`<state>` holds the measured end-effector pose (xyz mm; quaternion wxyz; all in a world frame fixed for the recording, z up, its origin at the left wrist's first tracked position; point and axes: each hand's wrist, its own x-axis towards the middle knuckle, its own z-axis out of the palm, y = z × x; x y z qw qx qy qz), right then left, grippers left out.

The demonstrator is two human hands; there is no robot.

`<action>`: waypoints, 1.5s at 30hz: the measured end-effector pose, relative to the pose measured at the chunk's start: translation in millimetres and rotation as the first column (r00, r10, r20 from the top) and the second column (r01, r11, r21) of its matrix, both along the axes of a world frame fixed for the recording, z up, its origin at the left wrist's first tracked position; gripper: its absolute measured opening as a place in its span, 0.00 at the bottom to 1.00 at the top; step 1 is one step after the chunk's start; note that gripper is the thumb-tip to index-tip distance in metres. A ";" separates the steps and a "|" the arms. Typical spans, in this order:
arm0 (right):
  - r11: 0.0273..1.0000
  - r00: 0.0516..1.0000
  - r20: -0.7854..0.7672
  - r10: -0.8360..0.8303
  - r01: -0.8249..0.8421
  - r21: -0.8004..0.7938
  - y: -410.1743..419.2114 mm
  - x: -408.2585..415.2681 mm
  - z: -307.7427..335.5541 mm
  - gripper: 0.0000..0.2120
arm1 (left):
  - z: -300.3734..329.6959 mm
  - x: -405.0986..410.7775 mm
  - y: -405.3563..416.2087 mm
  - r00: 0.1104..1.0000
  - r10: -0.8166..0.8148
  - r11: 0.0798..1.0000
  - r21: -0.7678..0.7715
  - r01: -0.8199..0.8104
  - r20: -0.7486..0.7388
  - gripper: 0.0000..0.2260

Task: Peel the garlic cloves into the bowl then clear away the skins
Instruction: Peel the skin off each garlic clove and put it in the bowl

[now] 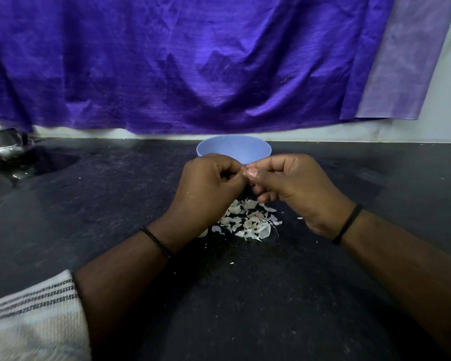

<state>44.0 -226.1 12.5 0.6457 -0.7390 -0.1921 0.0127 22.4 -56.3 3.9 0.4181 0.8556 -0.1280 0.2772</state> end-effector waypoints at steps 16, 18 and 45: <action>0.998 0.998 -0.007 -0.055 0.055 -0.036 3.8 2.5 -3.1 0.08 | -0.7 0.2 -0.6 0.999 -0.020 0.998 -0.059 0.018 -0.037 0.06; 0.997 0.998 -0.007 -0.063 0.063 -0.042 4.5 1.8 -2.6 0.09 | -1.0 0.5 -0.5 0.999 -0.023 0.997 -0.069 0.020 -0.048 0.06; 0.991 0.992 -0.126 -0.030 0.046 0.128 -1.4 2.1 2.1 0.05 | 1.6 -1.0 4.2 0.962 0.152 0.985 0.116 -0.128 -0.225 0.06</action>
